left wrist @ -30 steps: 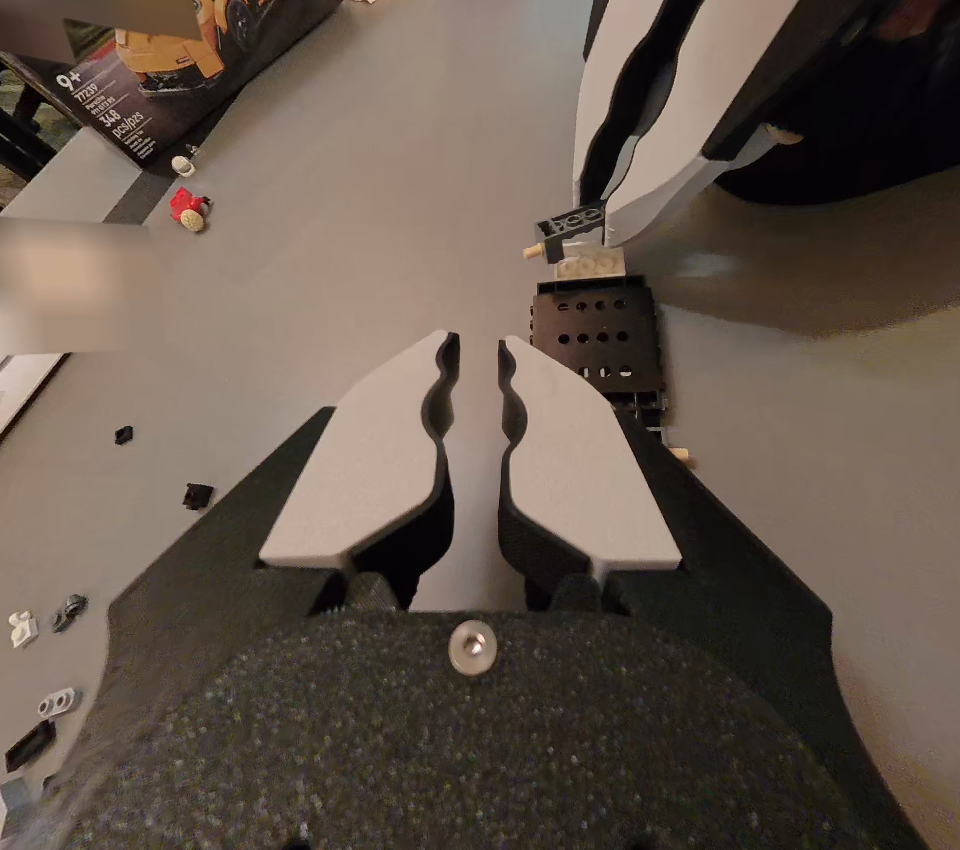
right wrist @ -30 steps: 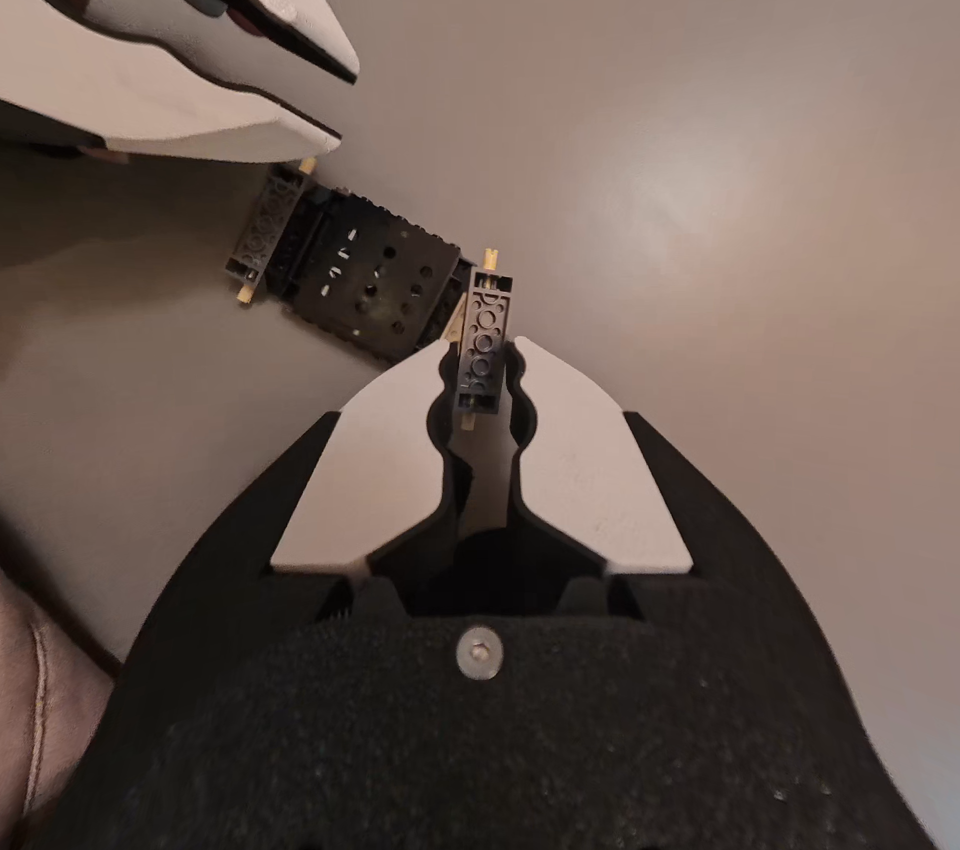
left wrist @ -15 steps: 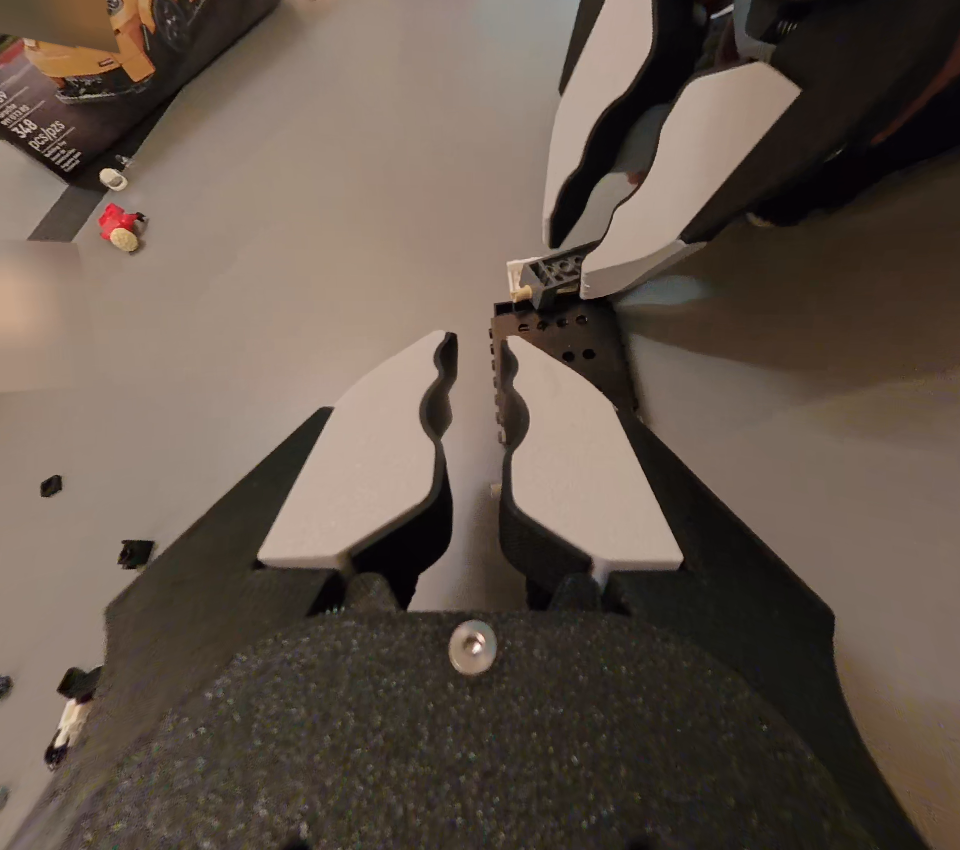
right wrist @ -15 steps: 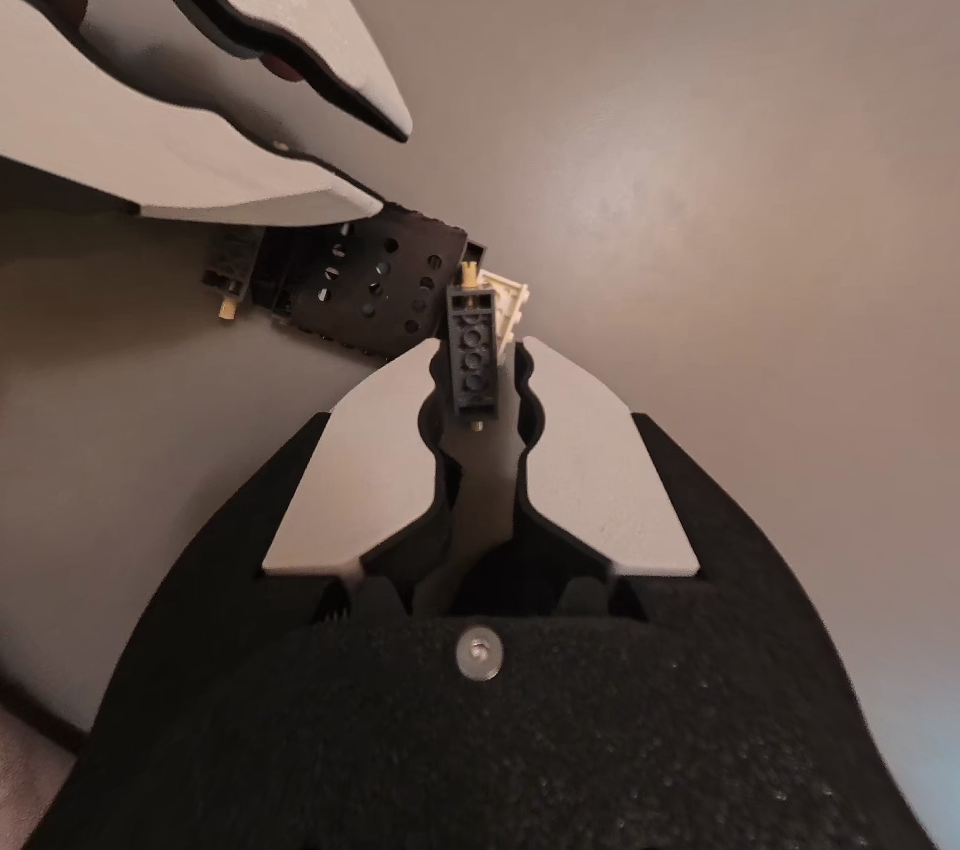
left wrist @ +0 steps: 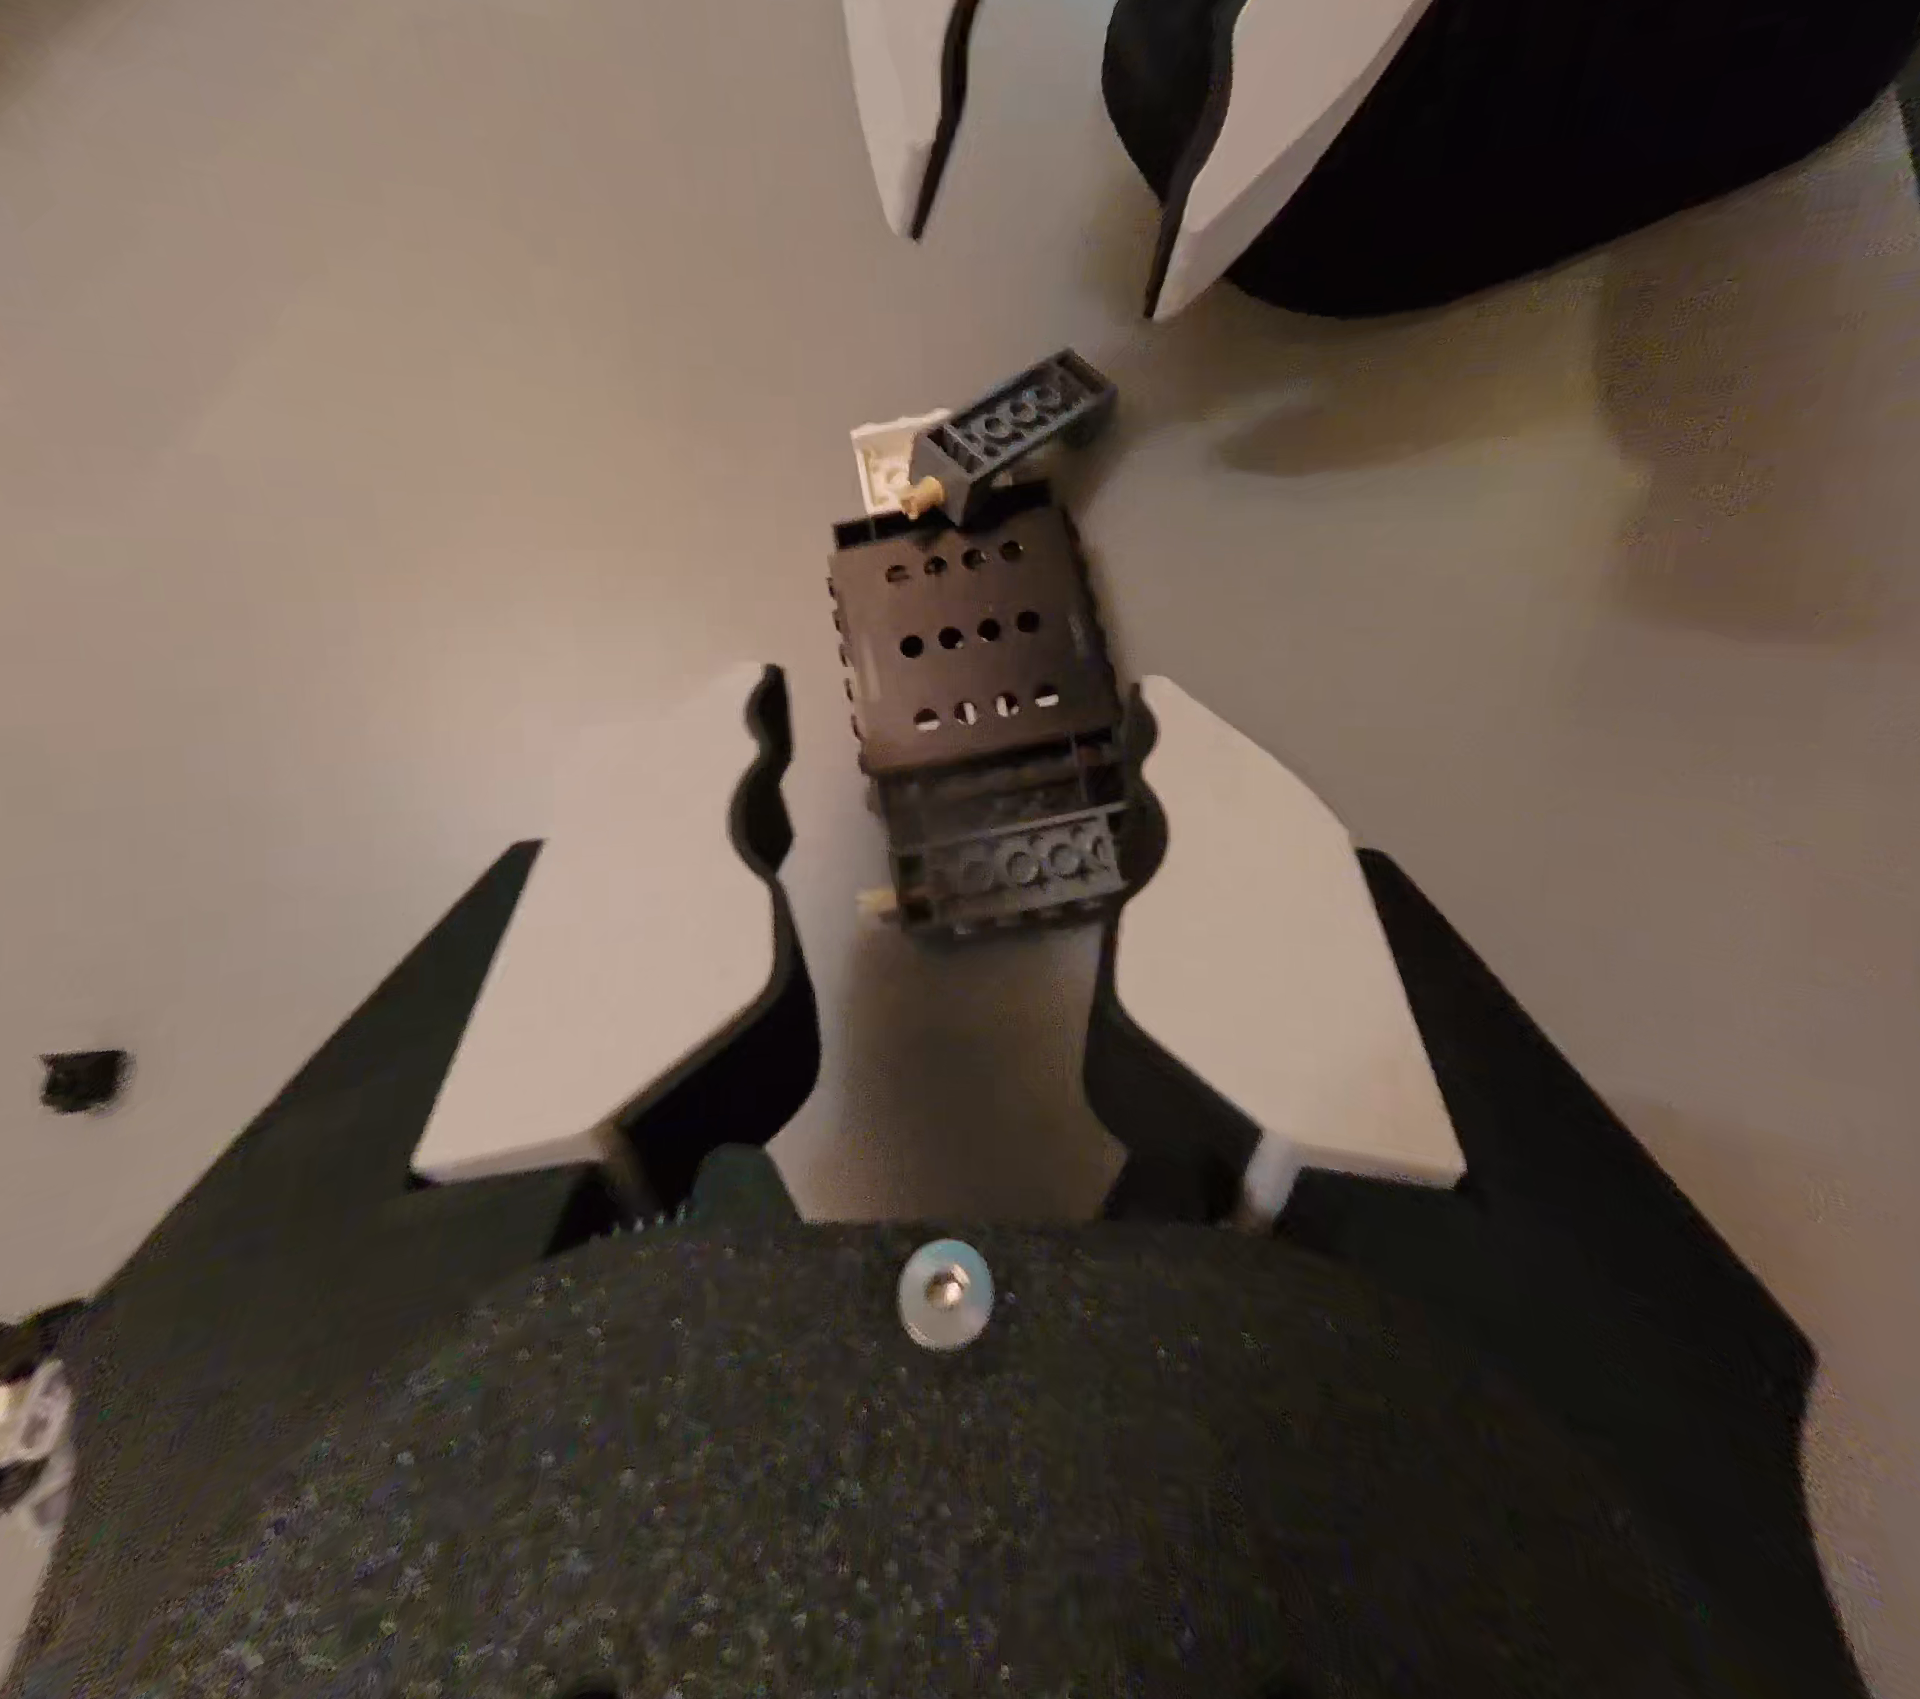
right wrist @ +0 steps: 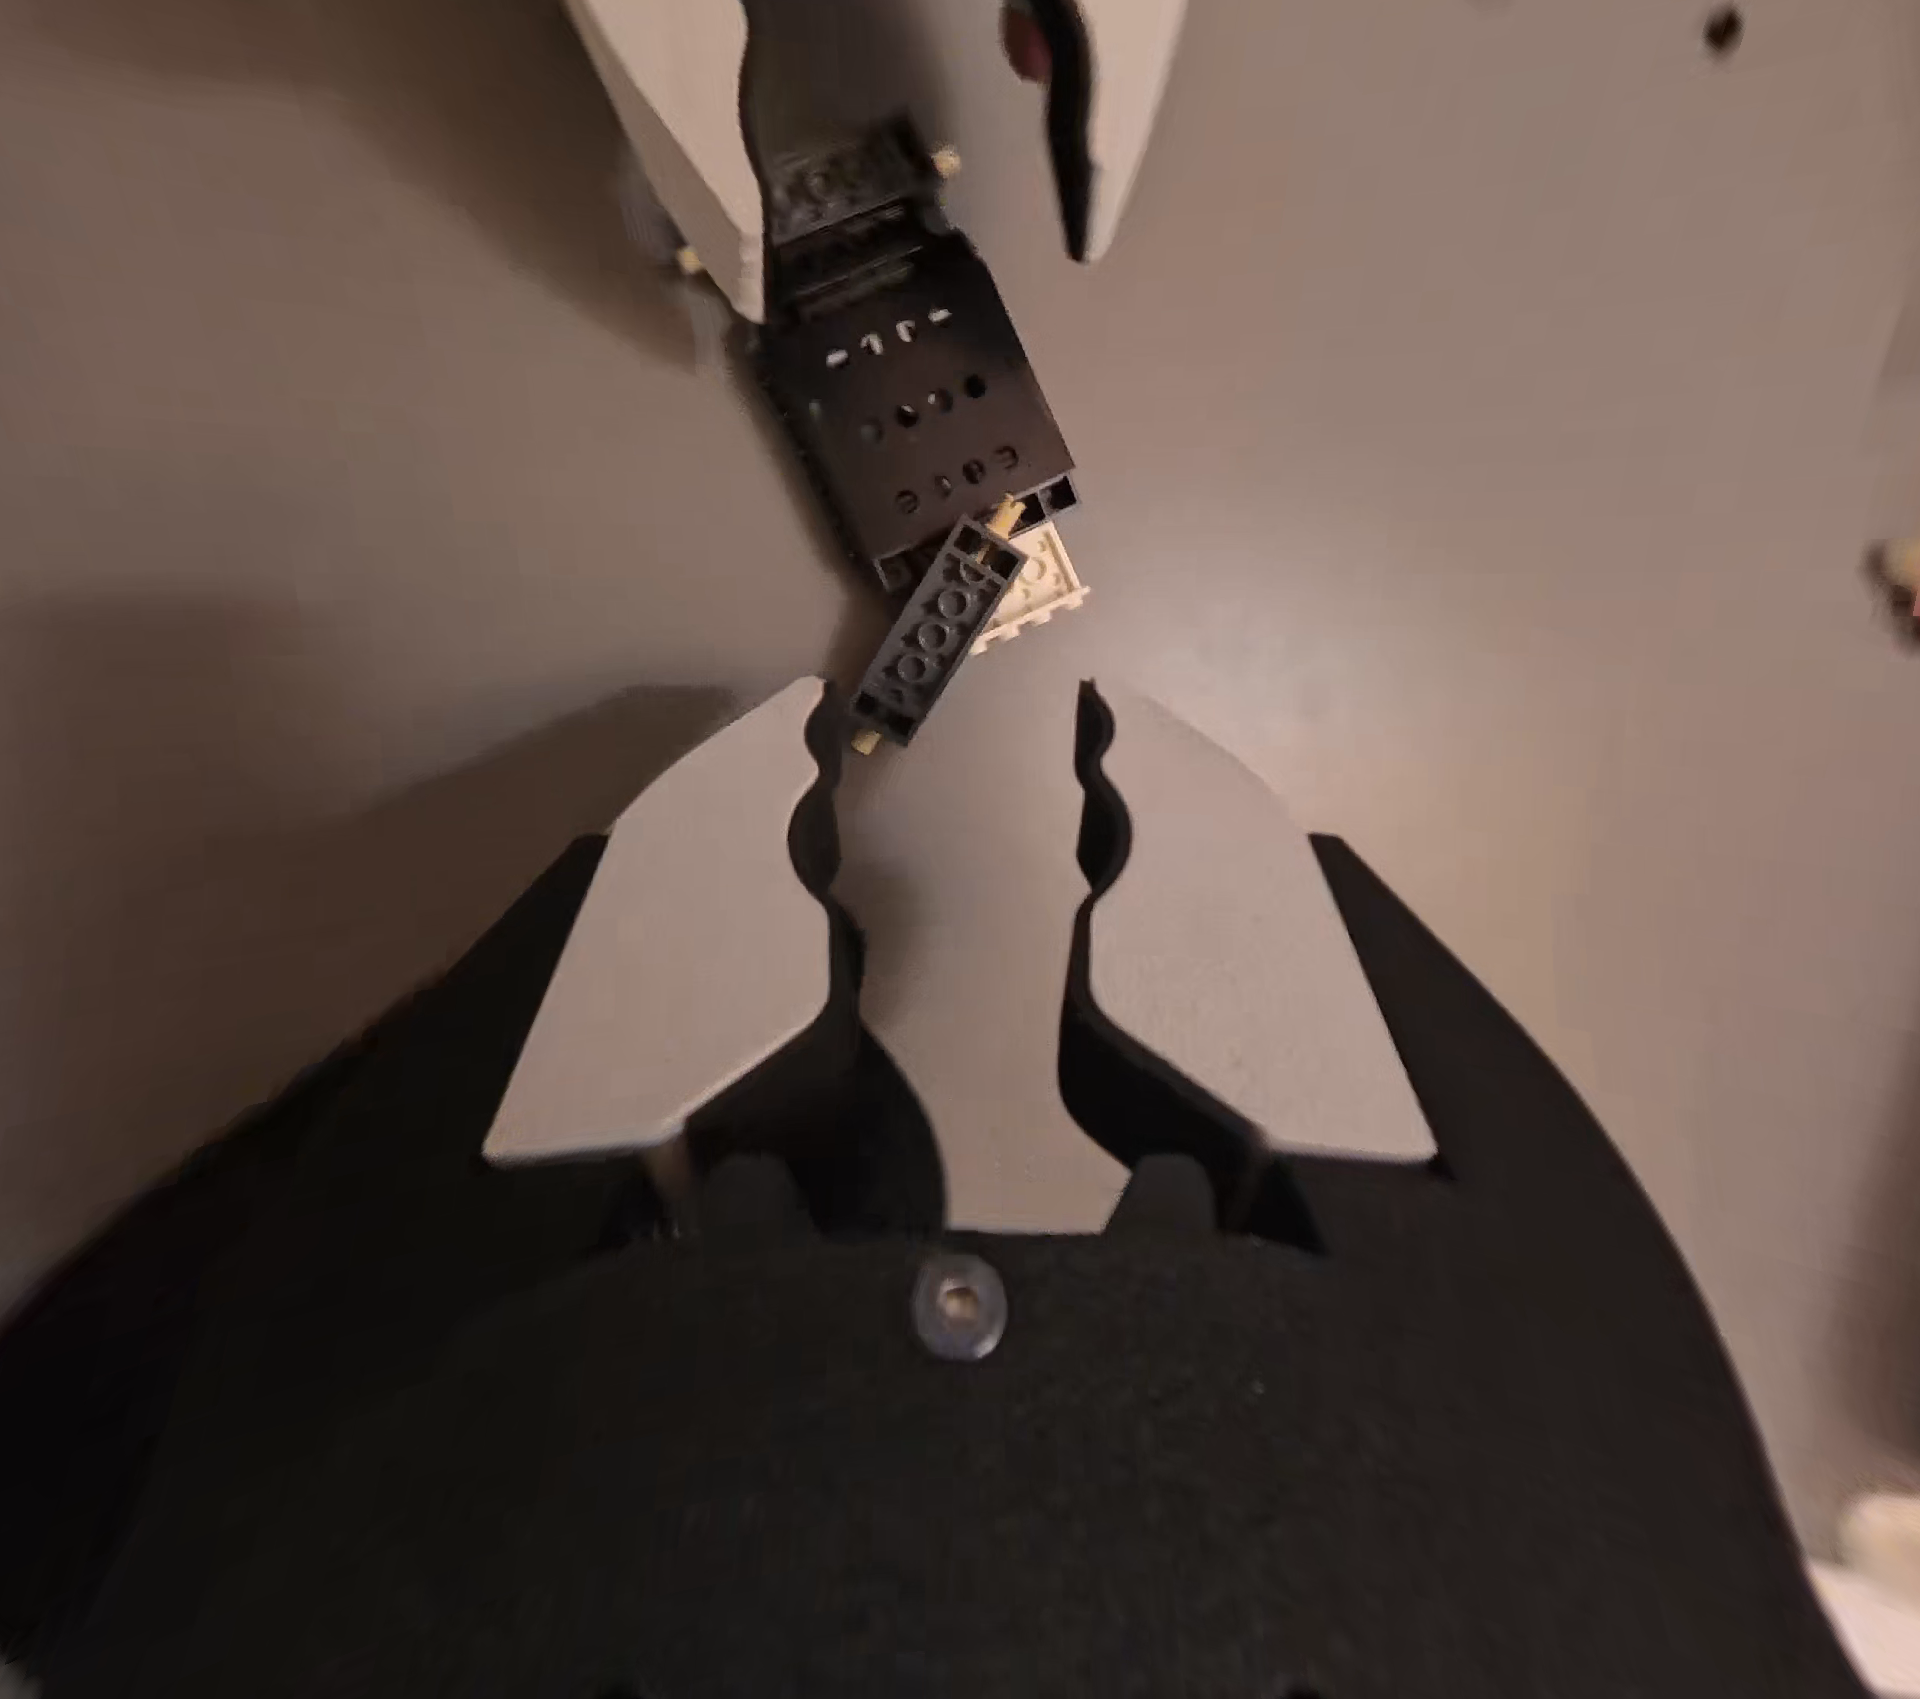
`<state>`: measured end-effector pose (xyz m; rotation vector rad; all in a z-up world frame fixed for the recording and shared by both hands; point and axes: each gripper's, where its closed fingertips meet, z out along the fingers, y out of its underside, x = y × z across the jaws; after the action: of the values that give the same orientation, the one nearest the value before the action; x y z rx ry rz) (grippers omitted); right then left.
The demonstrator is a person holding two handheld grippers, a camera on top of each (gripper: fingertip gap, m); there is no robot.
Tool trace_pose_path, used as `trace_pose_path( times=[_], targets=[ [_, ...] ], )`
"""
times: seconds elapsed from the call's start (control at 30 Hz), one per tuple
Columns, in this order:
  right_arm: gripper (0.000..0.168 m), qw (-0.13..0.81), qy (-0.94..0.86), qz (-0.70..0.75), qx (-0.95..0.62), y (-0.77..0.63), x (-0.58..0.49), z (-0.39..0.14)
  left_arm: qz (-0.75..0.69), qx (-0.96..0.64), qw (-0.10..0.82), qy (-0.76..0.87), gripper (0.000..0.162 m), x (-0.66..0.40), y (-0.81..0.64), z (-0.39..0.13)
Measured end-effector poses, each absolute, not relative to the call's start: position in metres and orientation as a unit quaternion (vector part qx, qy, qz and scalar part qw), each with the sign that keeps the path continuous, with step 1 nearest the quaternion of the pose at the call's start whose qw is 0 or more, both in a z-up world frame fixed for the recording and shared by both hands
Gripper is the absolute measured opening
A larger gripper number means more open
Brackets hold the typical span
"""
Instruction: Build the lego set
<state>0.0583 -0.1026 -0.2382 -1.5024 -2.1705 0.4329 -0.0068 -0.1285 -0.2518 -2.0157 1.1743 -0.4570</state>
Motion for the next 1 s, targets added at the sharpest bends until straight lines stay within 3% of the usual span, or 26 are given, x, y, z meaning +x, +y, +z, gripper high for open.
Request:
trace_pose_path(
  times=[0.1, 0.2, 0.27, 0.37, 0.53, 0.67, 0.73, 0.87, 1.0],
  targets=[
    [0.055, 0.216, -0.861, 0.105, -0.449, -0.099, 0.063, -0.245, -0.16, -0.815, 0.338, 0.443, 0.081, -0.007, -0.131, -0.258],
    [0.068, 0.195, -0.901, 0.089, -0.376, -0.105, 0.061, -0.254, -0.138, -0.83, 0.307, 0.445, 0.089, -0.001, -0.133, -0.273],
    [0.074, 0.189, -0.922, 0.073, -0.33, -0.106, 0.061, -0.26, -0.139, -0.834, 0.297, 0.444, 0.086, 0.003, -0.132, -0.28],
    [0.074, 0.185, -0.93, 0.088, -0.305, -0.108, 0.056, -0.265, -0.151, -0.837, 0.29, 0.44, 0.065, 0.003, -0.13, -0.281],
    [0.066, 0.188, -0.922, 0.141, -0.309, -0.107, 0.049, -0.261, -0.175, -0.834, 0.283, 0.44, 0.059, -0.001, -0.13, -0.28],
    [0.05, 0.168, -0.908, 0.18, -0.338, -0.103, 0.048, -0.251, -0.174, -0.826, 0.271, 0.462, 0.059, -0.008, -0.132, -0.28],
    [0.038, 0.159, -0.883, 0.191, -0.398, -0.101, 0.043, -0.249, -0.167, -0.826, 0.265, 0.468, 0.059, -0.013, -0.134, -0.28],
    [0.036, 0.118, -0.788, 0.231, -0.558, -0.111, 0.038, -0.252, -0.158, -0.833, 0.261, 0.462, 0.059, -0.015, -0.135, -0.28],
    [0.017, 0.109, -0.709, 0.223, -0.659, -0.112, 0.046, -0.268, -0.154, -0.838, 0.261, 0.454, 0.059, -0.014, -0.136, -0.281]
  ],
)
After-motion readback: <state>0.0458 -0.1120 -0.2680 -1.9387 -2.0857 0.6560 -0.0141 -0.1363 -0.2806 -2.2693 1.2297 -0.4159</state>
